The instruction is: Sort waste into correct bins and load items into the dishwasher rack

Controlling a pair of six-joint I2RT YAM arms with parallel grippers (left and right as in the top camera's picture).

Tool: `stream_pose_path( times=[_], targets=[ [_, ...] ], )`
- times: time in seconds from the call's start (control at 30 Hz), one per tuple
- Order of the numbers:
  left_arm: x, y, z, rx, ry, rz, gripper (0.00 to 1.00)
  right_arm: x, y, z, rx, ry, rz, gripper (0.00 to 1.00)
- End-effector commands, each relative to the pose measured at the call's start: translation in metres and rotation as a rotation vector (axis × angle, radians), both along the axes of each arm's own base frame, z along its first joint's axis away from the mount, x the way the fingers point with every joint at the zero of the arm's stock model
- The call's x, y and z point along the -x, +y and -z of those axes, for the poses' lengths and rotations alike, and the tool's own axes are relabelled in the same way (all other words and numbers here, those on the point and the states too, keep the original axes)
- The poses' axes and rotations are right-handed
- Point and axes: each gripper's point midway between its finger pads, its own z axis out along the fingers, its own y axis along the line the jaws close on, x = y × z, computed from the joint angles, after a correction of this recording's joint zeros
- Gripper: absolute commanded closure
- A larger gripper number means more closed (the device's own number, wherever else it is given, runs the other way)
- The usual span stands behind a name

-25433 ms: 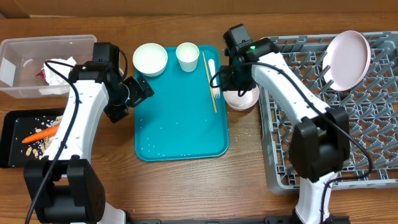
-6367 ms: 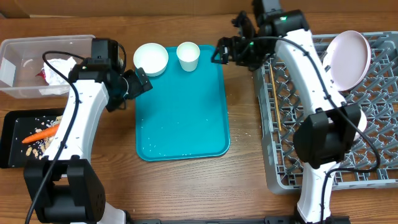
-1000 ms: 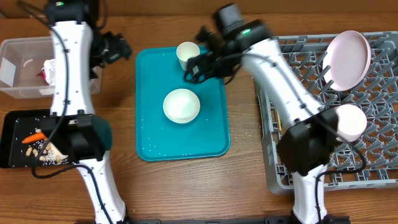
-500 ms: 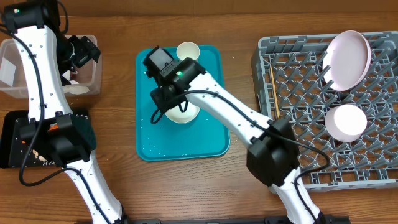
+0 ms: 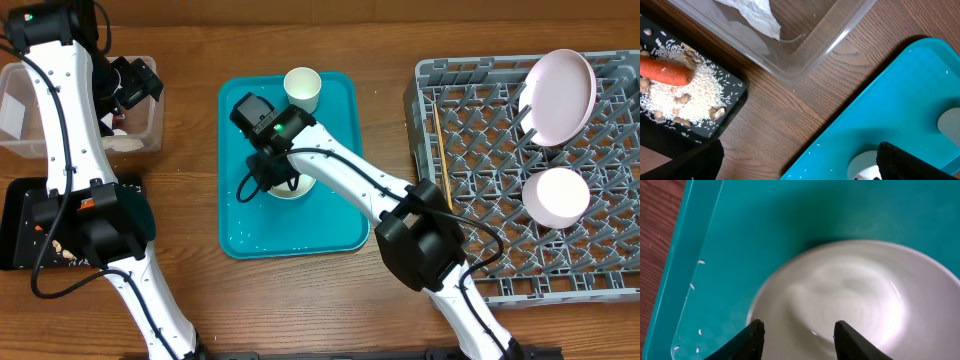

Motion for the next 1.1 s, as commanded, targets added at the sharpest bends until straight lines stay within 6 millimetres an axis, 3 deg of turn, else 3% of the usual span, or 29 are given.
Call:
stream_pose_path(
  times=[0.0, 0.37, 0.63, 0.77, 0.93, 1.07],
  targets=[
    [0.001, 0.001, -0.011, -0.019, -0.023, 0.016, 0.00, 0.016, 0.012, 0.011, -0.001, 0.025, -0.028, 0.51],
    [0.001, 0.001, -0.011, -0.022, -0.022, 0.016, 0.00, 0.016, 0.012, 0.009, 0.014, 0.021, -0.030, 0.47],
    [0.000, 0.002, -0.011, -0.024, -0.025, 0.015, 0.00, 0.011, 0.011, -0.042, -0.011, 0.003, -0.018, 0.41],
    [0.001, 0.003, -0.011, -0.030, -0.023, 0.014, 0.00, 0.021, 0.020, -0.061, -0.065, 0.040, -0.043, 0.40],
    [0.000, 0.003, -0.011, -0.031, -0.027, 0.014, 0.00, 0.034, 0.030, -0.051, -0.082, 0.084, -0.072, 0.40],
    [0.000, 0.003, -0.011, -0.031, -0.027, 0.015, 0.00, 0.042, 0.031, -0.019, -0.039, 0.086, -0.086, 0.40]
  ],
)
